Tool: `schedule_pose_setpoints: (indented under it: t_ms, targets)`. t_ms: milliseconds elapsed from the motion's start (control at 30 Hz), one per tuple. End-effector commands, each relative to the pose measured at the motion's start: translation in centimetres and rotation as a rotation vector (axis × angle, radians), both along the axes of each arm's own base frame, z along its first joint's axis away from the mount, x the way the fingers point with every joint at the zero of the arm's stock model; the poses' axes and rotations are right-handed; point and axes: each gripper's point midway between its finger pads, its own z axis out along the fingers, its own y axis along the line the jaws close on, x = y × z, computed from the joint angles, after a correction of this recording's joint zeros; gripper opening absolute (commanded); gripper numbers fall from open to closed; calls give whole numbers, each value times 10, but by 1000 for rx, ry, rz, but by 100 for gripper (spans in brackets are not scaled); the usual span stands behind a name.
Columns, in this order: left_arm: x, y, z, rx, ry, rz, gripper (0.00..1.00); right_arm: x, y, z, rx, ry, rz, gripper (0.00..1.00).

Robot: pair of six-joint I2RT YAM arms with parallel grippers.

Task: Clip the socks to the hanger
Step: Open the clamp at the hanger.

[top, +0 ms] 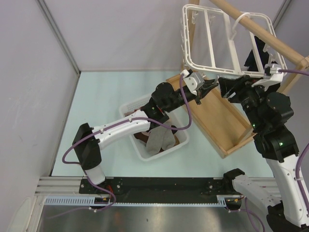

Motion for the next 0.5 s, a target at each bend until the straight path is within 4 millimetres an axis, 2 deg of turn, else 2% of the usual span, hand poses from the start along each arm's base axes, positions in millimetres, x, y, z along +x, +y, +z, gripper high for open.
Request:
schedule_pose_setpoints:
  t_ms: [0, 167, 467]
  targets:
    - [-1, 3, 18, -41, 10, 1, 1, -15, 1, 18, -24, -90, 37, 62]
    - [-3, 3, 18, -42, 19, -3, 0, -8, 2, 13, -44, -81, 31, 67]
    - [-6, 1, 16, -38, 37, -14, 0, 9, 11, 3, -55, -56, 45, 67]
